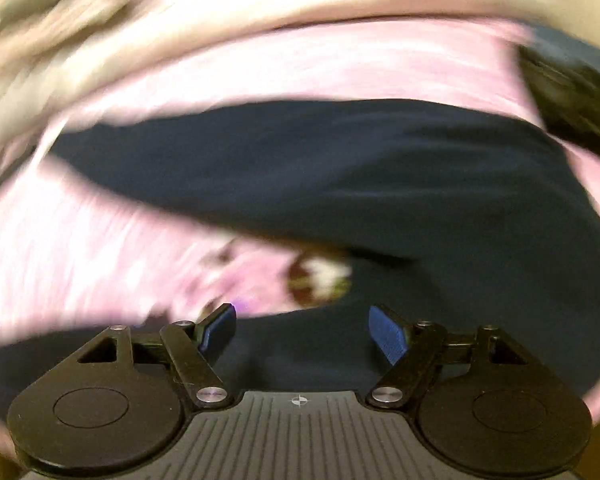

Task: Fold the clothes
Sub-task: 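Stretch the pant leg along the bedspread with the left gripper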

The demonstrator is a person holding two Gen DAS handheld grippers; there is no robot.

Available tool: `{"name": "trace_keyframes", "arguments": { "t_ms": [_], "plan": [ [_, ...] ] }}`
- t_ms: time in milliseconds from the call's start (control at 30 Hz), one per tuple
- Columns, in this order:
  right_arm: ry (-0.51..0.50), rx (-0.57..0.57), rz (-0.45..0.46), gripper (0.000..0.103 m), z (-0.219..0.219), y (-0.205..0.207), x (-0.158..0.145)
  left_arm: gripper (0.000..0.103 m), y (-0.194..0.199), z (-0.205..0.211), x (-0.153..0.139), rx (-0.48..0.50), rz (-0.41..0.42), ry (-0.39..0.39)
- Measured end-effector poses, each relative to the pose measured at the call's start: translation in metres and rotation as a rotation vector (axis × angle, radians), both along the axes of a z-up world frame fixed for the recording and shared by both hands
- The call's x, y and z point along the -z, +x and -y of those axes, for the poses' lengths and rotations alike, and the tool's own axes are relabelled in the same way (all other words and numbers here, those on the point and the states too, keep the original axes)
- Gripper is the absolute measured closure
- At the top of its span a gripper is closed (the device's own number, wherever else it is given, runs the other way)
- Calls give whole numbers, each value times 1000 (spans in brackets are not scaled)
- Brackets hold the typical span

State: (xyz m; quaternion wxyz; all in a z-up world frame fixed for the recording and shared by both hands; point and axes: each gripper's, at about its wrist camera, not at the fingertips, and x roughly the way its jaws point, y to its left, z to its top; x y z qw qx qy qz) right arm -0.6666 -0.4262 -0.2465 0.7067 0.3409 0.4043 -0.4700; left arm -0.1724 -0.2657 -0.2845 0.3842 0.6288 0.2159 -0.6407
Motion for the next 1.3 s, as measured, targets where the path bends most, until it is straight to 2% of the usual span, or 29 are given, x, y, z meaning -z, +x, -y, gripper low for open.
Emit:
{"name": "trace_keyframes", "arguments": {
  "t_ms": [33, 100, 133, 200, 267, 333, 367, 400, 433, 533, 600, 633, 700, 767, 900, 933, 1000, 1167, 1300],
  "plan": [
    [12, -88, -40, 27, 2, 8, 5, 75, -1, 3, 6, 18, -5, 18],
    [35, -264, -119, 48, 5, 24, 16, 76, -4, 10, 19, 55, -14, 53],
    [45, -347, -157, 49, 7, 32, 21, 80, -5, 14, 25, 74, -19, 71],
    [47, -414, -201, 49, 12, 36, 29, 96, -7, 19, 37, 110, -27, 104],
    [49, -480, -243, 49, 18, 40, 36, 102, -9, 15, 34, 119, -20, 94],
    [61, -533, -269, 49, 22, 45, 46, 102, -7, 10, 27, 102, -17, 67],
    [71, -566, -285, 53, 23, 47, 52, 102, -4, 8, 20, 85, -16, 41],
    [82, -598, -299, 88, 24, 50, 57, 102, -1, 6, 13, 66, -15, 14],
    [88, -617, -292, 100, 24, 55, 60, 102, 4, 6, 4, 36, -16, -17],
    [8, -645, -292, 102, 17, 71, 53, 101, 13, 7, -14, -69, -16, -79],
    [-30, -601, -244, 102, 20, 75, 47, 102, 10, 9, -11, -95, -8, -57],
    [-41, -582, -221, 102, 21, 77, 46, 102, 5, 8, -6, -77, 7, -44],
    [-15, -545, -179, 102, 24, 76, 47, 100, -3, 6, 4, -39, 50, -2],
    [19, -496, -150, 102, 25, 71, 45, 96, -1, 10, 10, -51, 65, 37],
    [-16, -422, -170, 100, 28, 68, 31, 82, 7, 29, -7, -93, 51, 0],
    [-29, -424, -180, 92, 32, 70, 28, 81, 9, 36, -12, -96, 50, -20],
    [-64, -436, -193, 37, 34, 74, 22, 78, 9, 53, -20, -73, 54, -63],
    [-137, -534, -193, 35, 42, 96, 15, 72, 0, 102, -13, 98, 138, -193],
    [-160, -588, -217, 35, 49, 113, 27, 68, -8, 149, 22, 330, 289, -325]
  ]
}}
